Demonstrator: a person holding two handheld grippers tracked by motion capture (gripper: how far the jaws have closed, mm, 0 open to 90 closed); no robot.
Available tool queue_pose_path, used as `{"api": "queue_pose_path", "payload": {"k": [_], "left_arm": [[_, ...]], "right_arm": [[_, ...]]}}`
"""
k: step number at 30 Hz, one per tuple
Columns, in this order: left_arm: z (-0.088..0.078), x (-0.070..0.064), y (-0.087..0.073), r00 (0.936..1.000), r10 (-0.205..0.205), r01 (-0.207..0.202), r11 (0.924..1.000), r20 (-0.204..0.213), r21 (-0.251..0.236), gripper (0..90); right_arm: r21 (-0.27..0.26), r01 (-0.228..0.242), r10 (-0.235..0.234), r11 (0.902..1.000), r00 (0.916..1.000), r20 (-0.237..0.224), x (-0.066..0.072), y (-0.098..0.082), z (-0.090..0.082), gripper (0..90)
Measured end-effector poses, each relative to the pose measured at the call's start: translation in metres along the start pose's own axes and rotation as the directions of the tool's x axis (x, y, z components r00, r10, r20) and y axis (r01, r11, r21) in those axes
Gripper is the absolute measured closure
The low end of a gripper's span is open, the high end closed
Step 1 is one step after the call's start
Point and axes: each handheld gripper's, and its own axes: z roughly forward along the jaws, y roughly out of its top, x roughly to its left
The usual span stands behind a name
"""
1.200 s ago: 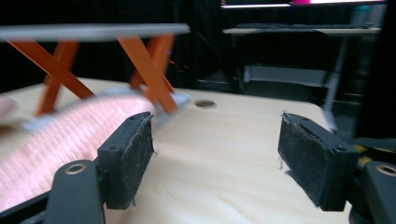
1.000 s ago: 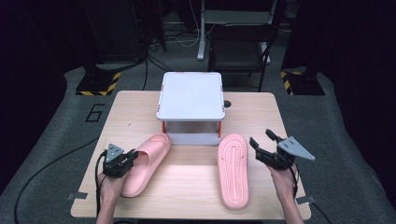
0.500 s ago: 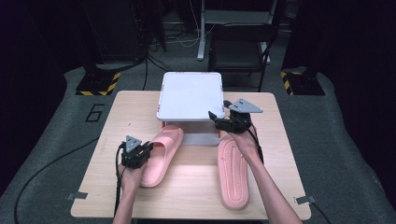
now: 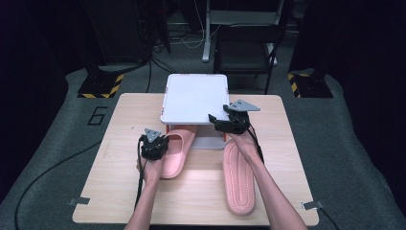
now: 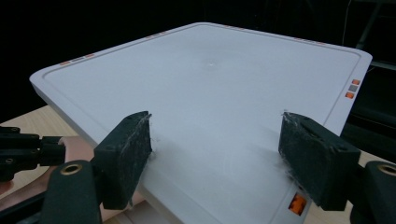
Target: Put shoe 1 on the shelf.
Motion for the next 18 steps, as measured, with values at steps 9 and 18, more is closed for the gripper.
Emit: {"api": "queue_pose_path", "payload": {"k": [9, 18], "left_arm": [[0.025, -0.019, 0.014, 0.9902, -0.027, 0.03, 0.9994, -0.137, 0.015, 77.7], [0.007, 0.001, -0.006, 0.9944, -0.04, 0.044, 0.9982, 0.098, -0.041, 53.1]], "right_arm": [[0.013, 0.009, -0.009, 0.9999, 0.9999, 0.007, -0.001, 0.001, -0.002, 25.2], [0.019, 0.035, -0.035, 0.9992, 0.9992, 0.016, -0.002, 0.002, -0.005, 25.4]]}}
